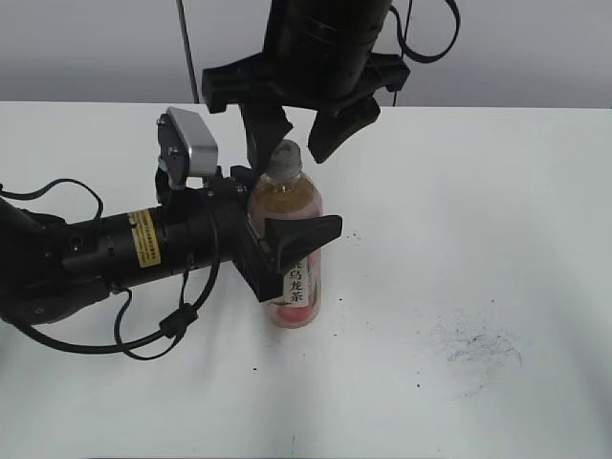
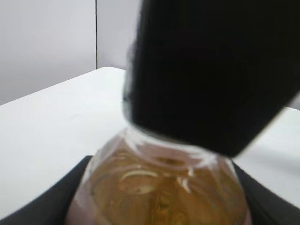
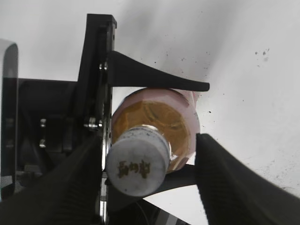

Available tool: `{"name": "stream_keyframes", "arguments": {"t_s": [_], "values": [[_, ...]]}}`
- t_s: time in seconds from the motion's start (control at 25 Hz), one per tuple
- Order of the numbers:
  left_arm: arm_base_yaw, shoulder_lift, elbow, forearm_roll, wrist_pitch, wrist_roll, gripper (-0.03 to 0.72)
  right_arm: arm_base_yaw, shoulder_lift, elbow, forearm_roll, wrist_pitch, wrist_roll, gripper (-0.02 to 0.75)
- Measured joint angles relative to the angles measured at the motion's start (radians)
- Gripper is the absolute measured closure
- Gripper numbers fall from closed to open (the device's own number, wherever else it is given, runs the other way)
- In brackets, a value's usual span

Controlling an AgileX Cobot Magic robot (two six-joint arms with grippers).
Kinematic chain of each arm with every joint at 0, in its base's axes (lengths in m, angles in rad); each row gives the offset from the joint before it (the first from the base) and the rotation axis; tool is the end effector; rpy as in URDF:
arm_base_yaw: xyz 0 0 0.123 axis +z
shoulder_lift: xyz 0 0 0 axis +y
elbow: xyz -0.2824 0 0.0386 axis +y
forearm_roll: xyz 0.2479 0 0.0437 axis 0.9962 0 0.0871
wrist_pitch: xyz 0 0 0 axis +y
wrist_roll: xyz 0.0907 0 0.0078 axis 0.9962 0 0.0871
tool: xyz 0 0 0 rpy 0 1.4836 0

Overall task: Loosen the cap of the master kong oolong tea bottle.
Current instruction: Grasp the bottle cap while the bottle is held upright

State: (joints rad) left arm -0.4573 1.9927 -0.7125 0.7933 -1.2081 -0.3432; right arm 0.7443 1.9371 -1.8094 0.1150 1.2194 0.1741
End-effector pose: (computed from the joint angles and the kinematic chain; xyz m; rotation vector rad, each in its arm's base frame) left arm 0.2704 -0.2006 0.1317 0.9250 1.4854 -0.9480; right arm 0.2996 0.2893 0.2985 -0.7821 2.7852 0.3491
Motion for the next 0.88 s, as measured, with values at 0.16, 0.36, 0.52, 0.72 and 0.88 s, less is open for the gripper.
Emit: {"name": "stream_keyframes", "arguments": {"t_s": [0.16,0.36,0.52,0.72,0.88], "values": [[0.000,0.000,0.000,-0.001,0.000,0.000,0.243,0.000,0.000,0.000,0.000,0.000,0.041,0.320],[0.000,0.000,0.000,-0.001,0.001,0.000,0.243,0.001,0.000,0.000,0.008,0.000,0.024,0.445],[0.000,0.000,0.000,-0.004,0.002,0.000,0.243,0.002,0.000,0.000,0.008,0.000,-0.069,0.447],[0.000,0.000,0.000,-0.004,0.002,0.000,0.243,0.002,0.000,0.000,0.009,-0.005,-0.376,0.457],[0.000,0.000,0.000,-0.004,0.002,0.000,0.243,0.002,0.000,0.000,0.010,-0.010,-0.681,0.460]]}}
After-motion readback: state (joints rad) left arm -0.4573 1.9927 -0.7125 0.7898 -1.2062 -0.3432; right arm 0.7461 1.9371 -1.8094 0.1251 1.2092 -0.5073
